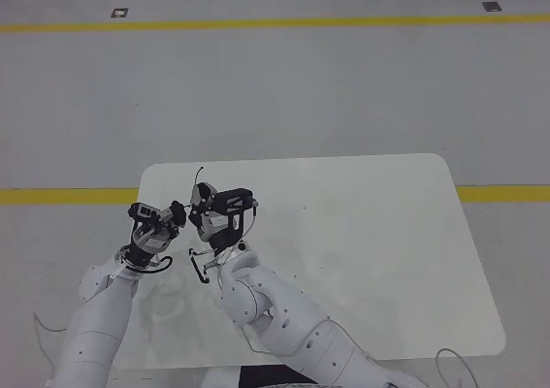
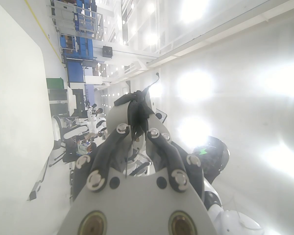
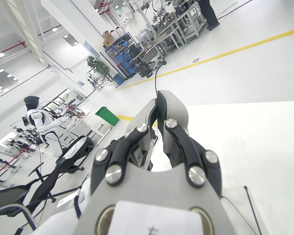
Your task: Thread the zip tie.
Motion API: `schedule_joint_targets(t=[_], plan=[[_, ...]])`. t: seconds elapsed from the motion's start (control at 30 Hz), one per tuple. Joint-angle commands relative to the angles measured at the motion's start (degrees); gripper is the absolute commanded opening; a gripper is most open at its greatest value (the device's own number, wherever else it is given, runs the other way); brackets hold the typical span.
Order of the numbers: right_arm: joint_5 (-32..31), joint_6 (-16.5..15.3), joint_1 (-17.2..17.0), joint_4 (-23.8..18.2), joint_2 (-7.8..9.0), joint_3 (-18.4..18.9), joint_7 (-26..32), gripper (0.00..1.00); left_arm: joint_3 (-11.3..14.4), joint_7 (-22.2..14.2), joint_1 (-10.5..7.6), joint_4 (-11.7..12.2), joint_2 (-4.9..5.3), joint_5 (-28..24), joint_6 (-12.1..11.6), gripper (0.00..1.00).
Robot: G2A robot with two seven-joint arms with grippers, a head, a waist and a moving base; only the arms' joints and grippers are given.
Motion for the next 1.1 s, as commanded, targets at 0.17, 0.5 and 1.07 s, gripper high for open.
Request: schedule_joint_targets(t=[0.17,0.5,1.07], plan=[[-0.4,0.0,-0.2,-0.3,0.14,-0.1,0.6,0.0,0.0,0.0,0.0,0.0,0.0,0.0,0.0,0.0],[-0.5,-0.1,-0.3,-0.1,0.18,0.0,1.8,0.0,0.0,0.0,0.0,0.0,0.0,0.0,0.0,0.0],[-2.4,0.1,-1.6,-3.0,0.68,1.2,1.2,0.0,0.0,0.0,0.0,0.0,0.0,0.0,0.0,0.0]])
